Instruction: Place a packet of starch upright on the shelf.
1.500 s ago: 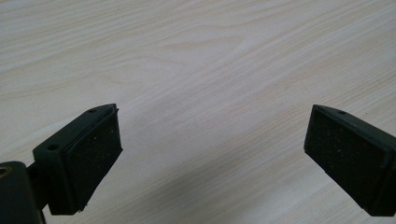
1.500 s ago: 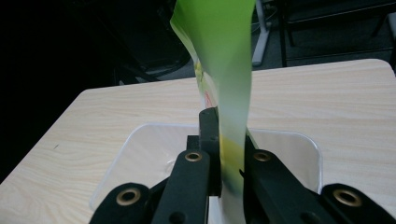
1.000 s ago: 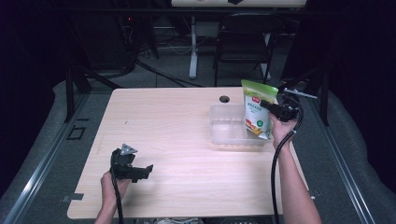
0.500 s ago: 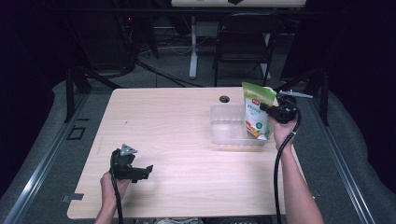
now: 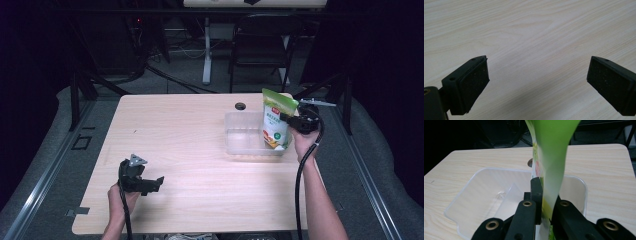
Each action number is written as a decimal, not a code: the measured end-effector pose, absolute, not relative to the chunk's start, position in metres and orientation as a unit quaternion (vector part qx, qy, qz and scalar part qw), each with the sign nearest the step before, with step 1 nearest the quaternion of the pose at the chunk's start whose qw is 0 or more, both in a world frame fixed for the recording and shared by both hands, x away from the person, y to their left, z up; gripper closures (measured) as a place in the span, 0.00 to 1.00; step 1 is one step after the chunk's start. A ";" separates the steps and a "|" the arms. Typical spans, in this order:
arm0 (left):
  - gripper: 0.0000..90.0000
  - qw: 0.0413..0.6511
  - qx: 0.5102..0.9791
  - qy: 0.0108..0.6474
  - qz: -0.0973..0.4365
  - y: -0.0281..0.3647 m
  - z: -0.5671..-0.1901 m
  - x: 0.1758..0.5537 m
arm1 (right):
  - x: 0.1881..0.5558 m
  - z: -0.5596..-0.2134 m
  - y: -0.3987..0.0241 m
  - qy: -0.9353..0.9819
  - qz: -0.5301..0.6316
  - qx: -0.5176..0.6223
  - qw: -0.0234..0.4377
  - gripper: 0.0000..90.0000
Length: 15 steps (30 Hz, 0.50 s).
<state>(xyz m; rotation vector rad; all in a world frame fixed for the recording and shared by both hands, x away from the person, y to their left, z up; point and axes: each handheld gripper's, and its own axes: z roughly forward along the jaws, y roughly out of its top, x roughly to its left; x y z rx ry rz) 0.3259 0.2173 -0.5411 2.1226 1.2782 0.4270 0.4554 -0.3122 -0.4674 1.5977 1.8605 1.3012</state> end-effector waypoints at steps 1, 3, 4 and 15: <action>0.04 0.308 0.803 0.484 0.162 0.217 -0.541 0.326 | 0.455 -0.468 -0.313 0.658 0.461 0.567 0.182 1.00; 0.04 0.307 0.803 0.484 0.162 0.217 -0.541 0.326 | 0.454 -0.468 -0.314 0.661 0.457 0.566 0.182 1.00; 0.04 0.307 0.804 0.484 0.161 0.218 -0.541 0.326 | 0.453 -0.469 -0.314 0.661 0.456 0.566 0.184 1.00; 0.04 0.305 0.805 0.483 0.162 0.218 -0.541 0.326 | 0.446 -0.477 -0.321 0.665 0.441 0.567 0.204 1.00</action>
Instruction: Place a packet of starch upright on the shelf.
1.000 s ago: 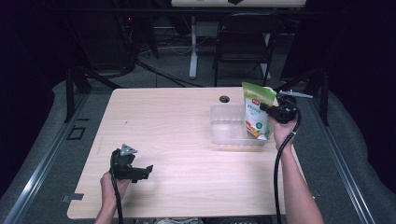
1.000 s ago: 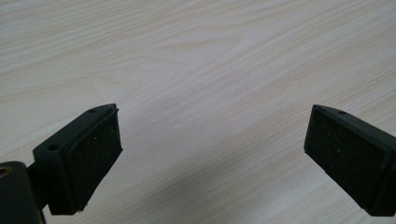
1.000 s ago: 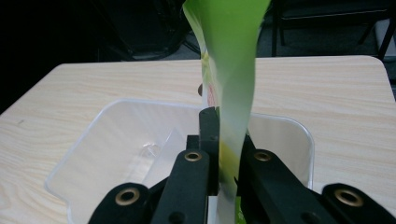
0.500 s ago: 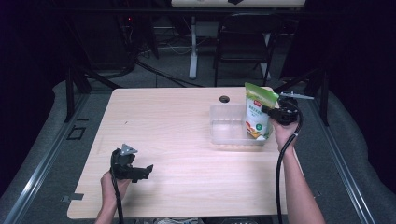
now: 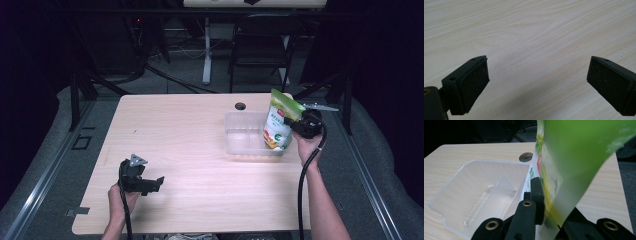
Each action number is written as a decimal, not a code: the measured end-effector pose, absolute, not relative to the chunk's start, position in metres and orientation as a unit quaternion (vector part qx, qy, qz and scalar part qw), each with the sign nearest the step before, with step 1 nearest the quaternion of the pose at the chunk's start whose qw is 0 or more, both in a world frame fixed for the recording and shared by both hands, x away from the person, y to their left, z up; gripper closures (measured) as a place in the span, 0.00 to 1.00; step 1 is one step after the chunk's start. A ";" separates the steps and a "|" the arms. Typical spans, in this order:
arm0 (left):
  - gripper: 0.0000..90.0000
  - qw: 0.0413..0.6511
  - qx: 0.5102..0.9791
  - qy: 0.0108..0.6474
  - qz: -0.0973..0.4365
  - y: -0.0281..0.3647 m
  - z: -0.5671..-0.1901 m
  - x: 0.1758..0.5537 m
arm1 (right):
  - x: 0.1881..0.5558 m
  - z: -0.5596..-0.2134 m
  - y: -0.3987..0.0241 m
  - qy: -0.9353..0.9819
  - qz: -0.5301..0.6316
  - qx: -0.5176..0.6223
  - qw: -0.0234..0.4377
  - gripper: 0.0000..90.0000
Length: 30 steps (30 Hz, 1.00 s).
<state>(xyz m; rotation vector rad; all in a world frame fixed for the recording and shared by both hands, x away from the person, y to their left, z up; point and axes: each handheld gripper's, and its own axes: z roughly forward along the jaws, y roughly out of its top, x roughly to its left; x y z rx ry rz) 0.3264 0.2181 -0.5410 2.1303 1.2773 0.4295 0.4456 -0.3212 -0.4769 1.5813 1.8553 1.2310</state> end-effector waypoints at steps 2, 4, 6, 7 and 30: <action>0.04 0.305 0.804 0.484 0.161 0.218 -0.541 0.326 | 0.445 -0.478 -0.324 0.666 0.439 0.567 0.205 1.00; 0.04 0.306 0.804 0.484 0.162 0.217 -0.541 0.326 | 0.444 -0.479 -0.325 0.664 0.441 0.569 0.201 1.00; 0.04 0.305 0.804 0.483 0.163 0.217 -0.542 0.326 | 0.444 -0.480 -0.326 0.664 0.440 0.571 0.202 1.00; 0.04 0.305 0.805 0.483 0.163 0.217 -0.542 0.326 | 0.444 -0.480 -0.326 0.663 0.440 0.571 0.200 1.00; 0.04 0.305 0.804 0.484 0.163 0.218 -0.541 0.326 | 0.440 -0.486 -0.327 0.671 0.429 0.573 0.196 1.00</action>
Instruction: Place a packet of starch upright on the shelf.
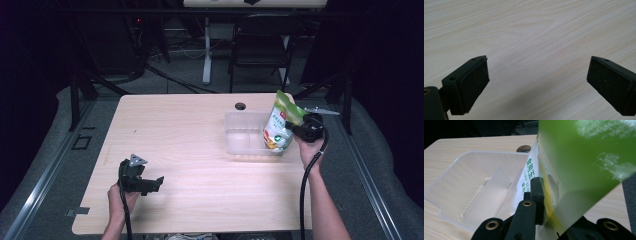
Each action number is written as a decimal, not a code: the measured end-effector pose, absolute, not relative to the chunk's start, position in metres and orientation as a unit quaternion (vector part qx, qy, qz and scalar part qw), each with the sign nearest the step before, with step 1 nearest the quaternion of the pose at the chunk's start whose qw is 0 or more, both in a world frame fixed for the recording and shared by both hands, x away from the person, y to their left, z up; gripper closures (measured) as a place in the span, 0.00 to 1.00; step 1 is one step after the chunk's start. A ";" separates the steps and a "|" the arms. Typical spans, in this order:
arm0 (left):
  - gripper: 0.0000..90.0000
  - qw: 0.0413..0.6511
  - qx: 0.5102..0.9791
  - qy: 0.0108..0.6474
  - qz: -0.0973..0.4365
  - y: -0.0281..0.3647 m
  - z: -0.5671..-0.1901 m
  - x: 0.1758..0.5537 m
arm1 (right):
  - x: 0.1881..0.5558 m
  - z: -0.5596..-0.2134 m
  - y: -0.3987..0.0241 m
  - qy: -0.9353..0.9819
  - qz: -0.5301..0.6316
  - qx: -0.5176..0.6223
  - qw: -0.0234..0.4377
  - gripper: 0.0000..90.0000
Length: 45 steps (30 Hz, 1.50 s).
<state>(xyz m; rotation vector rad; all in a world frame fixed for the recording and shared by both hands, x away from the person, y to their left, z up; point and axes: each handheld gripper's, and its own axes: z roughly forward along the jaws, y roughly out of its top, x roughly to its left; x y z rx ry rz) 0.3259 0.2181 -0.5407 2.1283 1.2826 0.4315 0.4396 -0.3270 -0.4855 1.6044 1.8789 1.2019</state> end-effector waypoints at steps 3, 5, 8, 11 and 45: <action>0.04 0.306 0.803 0.484 0.163 0.218 -0.541 0.326 | 0.440 -0.485 -0.328 0.666 0.433 0.576 0.195 0.99; 0.04 0.305 0.804 0.484 0.161 0.218 -0.541 0.326 | 0.440 -0.484 -0.328 0.662 0.437 0.576 0.195 0.98; 0.04 0.305 0.804 0.484 0.162 0.218 -0.541 0.326 | 0.441 -0.483 -0.331 0.659 0.434 0.582 0.195 0.91; 0.04 0.306 0.804 0.484 0.161 0.218 -0.541 0.326 | 0.440 -0.481 -0.336 0.656 0.436 0.586 0.192 0.81; 0.04 0.304 0.805 0.482 0.163 0.216 -0.541 0.326 | 0.362 -0.439 -0.335 0.758 0.399 0.504 0.110 0.06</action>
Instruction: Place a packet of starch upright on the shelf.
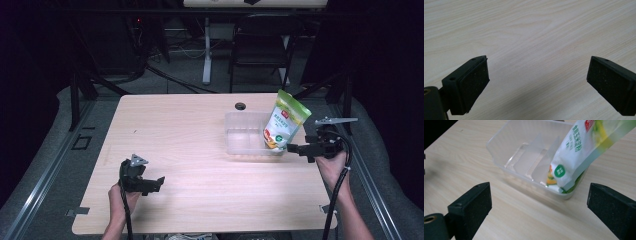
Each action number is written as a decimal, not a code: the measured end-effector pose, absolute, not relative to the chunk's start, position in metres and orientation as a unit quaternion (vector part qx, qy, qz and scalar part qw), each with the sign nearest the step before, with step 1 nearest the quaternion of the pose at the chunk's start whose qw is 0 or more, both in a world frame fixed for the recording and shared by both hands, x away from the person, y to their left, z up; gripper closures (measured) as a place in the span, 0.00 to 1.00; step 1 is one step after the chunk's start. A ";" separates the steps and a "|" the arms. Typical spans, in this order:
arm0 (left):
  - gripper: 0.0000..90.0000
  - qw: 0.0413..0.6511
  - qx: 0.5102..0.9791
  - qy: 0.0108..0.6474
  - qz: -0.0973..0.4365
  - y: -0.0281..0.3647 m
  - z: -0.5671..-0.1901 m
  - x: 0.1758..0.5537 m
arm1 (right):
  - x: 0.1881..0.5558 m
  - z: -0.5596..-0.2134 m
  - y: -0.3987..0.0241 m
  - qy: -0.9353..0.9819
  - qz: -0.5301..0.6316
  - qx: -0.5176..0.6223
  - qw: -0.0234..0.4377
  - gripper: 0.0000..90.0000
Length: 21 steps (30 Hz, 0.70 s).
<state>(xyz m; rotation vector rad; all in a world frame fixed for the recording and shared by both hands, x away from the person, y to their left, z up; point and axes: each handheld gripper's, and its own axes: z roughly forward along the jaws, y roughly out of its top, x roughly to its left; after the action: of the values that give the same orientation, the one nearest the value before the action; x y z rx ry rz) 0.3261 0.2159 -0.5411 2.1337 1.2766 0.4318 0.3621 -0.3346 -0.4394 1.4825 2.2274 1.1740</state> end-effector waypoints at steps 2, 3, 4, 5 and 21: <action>0.04 0.304 0.805 0.483 0.163 0.216 -0.541 0.326 | 0.353 -0.440 -0.332 0.765 0.393 0.498 0.110 0.04; 0.04 0.303 0.805 0.482 0.164 0.216 -0.542 0.326 | 0.348 -0.440 -0.331 0.769 0.391 0.494 0.111 0.04; 0.04 0.303 0.805 0.483 0.164 0.217 -0.542 0.327 | 0.343 -0.440 -0.330 0.771 0.389 0.492 0.110 0.04; 0.04 0.303 0.805 0.484 0.163 0.217 -0.542 0.327 | 0.339 -0.441 -0.329 0.775 0.387 0.488 0.109 0.03; 0.04 0.302 0.806 0.482 0.164 0.216 -0.542 0.327 | 0.280 -0.464 -0.306 0.805 0.363 0.460 0.089 0.01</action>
<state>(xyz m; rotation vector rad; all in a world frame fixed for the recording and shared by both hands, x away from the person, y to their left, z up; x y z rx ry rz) 0.3265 0.2157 -0.5418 2.1362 1.2788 0.4361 0.2799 -0.3055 -0.4643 1.3693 2.3959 1.0802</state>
